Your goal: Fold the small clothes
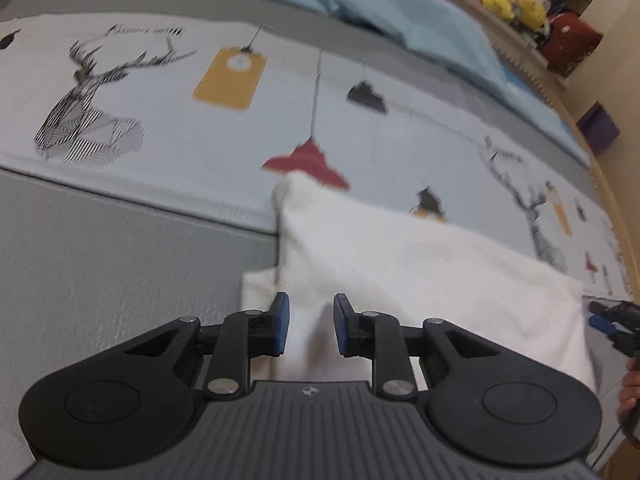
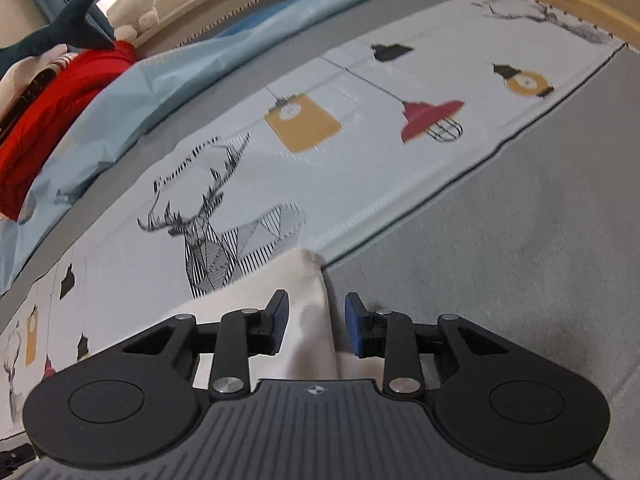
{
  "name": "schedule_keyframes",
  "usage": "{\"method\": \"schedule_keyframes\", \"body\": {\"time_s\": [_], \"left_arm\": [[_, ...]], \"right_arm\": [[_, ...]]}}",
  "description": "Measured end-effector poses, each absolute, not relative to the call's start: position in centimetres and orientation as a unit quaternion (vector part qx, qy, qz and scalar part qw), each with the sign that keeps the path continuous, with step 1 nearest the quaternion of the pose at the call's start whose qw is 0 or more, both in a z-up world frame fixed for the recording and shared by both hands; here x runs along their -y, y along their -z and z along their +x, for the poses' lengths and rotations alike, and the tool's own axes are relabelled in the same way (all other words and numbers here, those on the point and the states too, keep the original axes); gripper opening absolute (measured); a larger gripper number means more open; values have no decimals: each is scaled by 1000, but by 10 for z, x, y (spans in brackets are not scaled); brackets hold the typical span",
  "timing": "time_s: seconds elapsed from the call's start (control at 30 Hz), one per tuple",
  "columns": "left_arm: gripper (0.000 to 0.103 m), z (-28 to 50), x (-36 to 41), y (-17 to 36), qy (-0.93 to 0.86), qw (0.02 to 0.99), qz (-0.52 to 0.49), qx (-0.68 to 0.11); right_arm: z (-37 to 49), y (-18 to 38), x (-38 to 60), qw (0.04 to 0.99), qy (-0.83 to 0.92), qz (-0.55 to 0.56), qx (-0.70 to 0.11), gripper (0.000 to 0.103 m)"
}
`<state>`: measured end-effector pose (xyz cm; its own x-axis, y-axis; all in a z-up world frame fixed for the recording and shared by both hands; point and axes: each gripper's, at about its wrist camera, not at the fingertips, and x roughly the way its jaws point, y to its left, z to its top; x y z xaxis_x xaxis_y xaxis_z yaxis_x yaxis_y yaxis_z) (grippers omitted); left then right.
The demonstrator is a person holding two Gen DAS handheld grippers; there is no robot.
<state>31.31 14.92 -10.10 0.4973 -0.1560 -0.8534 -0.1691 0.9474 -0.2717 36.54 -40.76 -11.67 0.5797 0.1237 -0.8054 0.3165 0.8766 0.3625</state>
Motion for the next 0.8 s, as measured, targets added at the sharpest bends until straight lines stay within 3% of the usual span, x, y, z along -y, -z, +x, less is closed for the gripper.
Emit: {"method": "schedule_keyframes", "body": {"time_s": [0.2, 0.23, 0.27, 0.43, 0.57, 0.67, 0.8], "left_arm": [[24, 303, -159, 109, -11, 832, -184, -524], [21, 299, -159, 108, -4, 831, -186, -524], [4, 295, -158, 105, 0, 834, -184, -521], [3, 268, -155, 83, 0, 862, -159, -481], [7, 245, -161, 78, -24, 855, -160, -492], [30, 227, -174, 79, -9, 836, -206, -508], [30, 211, -173, 87, 22, 813, -214, -542]], "right_arm": [[348, 121, 408, 822, -4, 250, -512, 32], [342, 120, 406, 823, -8, 235, -517, 32], [338, 119, 404, 824, -10, 222, -520, 32], [314, 112, 405, 821, -30, 207, -532, 32], [294, 106, 408, 816, -49, 192, -543, 32], [275, 101, 409, 815, -54, 173, -551, 32], [253, 99, 410, 811, -57, 154, -561, 32]]}}
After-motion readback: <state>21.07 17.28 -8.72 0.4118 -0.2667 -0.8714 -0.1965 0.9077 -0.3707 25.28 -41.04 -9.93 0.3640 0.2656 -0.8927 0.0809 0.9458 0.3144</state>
